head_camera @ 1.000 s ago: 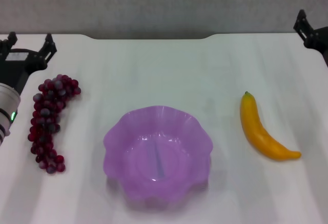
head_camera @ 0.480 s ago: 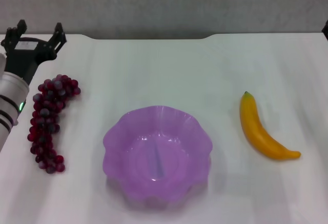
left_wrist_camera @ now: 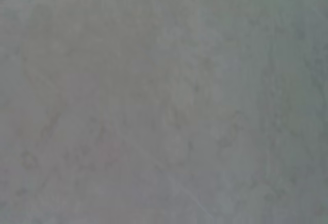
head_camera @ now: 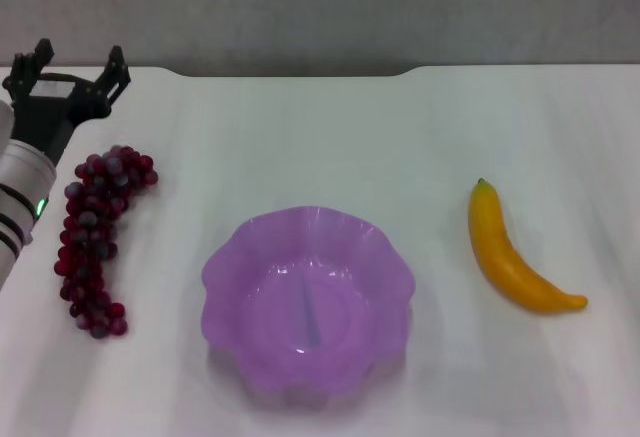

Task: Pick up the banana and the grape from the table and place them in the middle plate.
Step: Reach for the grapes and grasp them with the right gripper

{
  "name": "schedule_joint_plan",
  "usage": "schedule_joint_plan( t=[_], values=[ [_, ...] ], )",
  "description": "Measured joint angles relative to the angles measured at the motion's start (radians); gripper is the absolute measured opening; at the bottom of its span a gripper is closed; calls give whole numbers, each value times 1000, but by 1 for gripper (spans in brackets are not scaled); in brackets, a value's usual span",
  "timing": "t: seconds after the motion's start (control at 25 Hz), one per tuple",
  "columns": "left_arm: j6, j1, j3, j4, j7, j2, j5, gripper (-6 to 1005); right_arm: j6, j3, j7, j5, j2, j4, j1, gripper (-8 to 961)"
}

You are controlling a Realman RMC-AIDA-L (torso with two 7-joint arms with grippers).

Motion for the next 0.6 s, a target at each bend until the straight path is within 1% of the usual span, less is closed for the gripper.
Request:
schedule_joint_plan(
  t=[0.16, 0.36, 0.48, 0.56, 0.6],
  values=[
    [-4, -3, 8, 4, 31, -6, 40, 891, 2, -5, 3, 2, 1, -35, -50, 892],
    [-23, 2, 16, 20, 24, -8, 48, 891, 20, -21, -2, 1, 1, -32, -59, 892],
    [-138, 6, -4, 73, 24, -6, 43, 890, 21, -39, -3, 0, 0, -34, -60, 891],
    [-276, 3, -42, 130, 33, -1, 48, 890, 22, -44, -3, 0, -1, -32, -59, 891],
    [-319, 1, -56, 150, 43, 0, 53, 890, 23, -44, -3, 0, -1, -31, -59, 891]
  ],
)
